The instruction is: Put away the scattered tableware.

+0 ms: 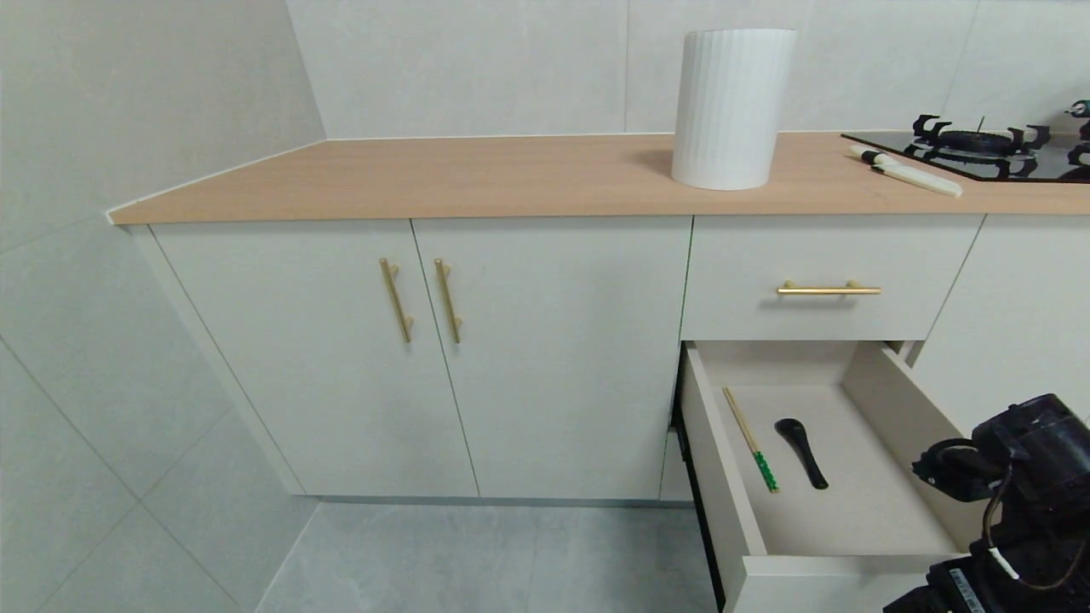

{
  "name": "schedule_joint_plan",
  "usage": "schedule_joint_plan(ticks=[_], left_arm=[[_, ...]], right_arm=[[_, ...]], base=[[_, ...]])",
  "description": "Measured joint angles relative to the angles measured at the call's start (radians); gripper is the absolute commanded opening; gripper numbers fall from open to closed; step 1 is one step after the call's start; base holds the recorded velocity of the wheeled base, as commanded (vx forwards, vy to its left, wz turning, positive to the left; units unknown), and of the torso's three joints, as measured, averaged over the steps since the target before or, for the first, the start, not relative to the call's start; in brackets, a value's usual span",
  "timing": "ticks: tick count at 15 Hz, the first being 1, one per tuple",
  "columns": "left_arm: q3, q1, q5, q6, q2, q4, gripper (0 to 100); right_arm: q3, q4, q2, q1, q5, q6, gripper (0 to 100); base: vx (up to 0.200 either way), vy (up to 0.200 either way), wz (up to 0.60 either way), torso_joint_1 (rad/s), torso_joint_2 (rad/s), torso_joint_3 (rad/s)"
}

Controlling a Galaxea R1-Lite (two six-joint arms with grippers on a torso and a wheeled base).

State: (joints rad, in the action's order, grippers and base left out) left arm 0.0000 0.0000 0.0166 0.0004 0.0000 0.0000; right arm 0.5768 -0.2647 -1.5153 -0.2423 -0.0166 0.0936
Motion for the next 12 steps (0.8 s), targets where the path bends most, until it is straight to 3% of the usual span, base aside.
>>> schedule_joint_plan(ticks=[12], left_arm=[[0.000,0.000,0.000,0.000,0.000,0.000,100]], right_arm=[[-0.038,0.371,-0.140,0.081,-0.036,0.000,100]], base=[[0.000,0.000,0.00,0.000,0.00,0.000]])
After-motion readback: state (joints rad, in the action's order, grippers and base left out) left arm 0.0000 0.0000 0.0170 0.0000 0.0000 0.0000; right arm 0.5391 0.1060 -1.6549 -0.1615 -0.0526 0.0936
